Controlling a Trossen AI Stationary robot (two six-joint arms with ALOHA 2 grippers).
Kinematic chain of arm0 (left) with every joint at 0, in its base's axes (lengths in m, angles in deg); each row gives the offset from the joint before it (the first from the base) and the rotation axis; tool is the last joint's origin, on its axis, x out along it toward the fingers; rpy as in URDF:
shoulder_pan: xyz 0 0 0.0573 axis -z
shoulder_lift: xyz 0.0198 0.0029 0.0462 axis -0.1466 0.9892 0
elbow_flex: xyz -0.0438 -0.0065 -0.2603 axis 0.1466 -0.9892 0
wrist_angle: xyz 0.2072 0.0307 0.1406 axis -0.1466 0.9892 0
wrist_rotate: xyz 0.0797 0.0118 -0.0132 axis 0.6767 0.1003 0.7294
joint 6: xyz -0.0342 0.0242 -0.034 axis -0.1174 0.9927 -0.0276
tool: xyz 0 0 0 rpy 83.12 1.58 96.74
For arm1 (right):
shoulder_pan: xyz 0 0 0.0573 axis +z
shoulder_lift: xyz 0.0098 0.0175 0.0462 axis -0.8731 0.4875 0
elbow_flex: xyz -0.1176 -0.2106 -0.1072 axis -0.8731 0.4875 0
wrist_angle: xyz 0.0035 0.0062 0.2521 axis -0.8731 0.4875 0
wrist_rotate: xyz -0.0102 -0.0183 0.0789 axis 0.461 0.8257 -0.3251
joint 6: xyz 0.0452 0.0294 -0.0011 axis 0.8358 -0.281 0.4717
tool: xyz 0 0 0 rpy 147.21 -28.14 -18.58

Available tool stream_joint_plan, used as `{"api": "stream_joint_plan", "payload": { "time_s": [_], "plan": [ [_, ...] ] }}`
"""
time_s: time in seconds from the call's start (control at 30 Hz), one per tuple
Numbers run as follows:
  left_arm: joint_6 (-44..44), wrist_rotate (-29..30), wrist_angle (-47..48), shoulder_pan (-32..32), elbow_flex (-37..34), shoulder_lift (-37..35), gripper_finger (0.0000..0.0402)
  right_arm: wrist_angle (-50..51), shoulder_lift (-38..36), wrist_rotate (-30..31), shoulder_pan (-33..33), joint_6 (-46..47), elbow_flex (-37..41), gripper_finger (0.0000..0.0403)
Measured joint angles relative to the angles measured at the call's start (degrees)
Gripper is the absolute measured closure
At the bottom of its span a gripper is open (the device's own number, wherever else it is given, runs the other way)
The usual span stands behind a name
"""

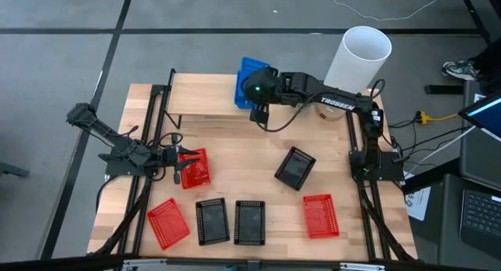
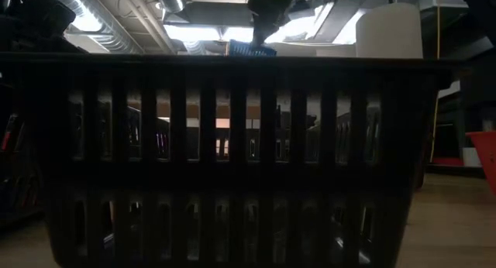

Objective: Stack baskets on shelf by color
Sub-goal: Stack the blue bin on top of the stacked blue bins on the shelf

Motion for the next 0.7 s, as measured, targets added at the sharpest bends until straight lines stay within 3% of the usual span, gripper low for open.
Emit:
{"api": "stream_joint_plan", "payload": {
  "time_s": [0.3,0.7],
  "plan": [
    [-0.04,0.00,0.02,-0.02,0.00,0.00,0.0317,-0.86,0.00,-0.02,-0.36,0.61,0.84,0.0394],
    [-0.15,0.00,0.02,0.00,0.00,0.00,0.0317,0.16,0.00,-0.03,-0.36,1.67,0.84,0.0312]
  ]
}}
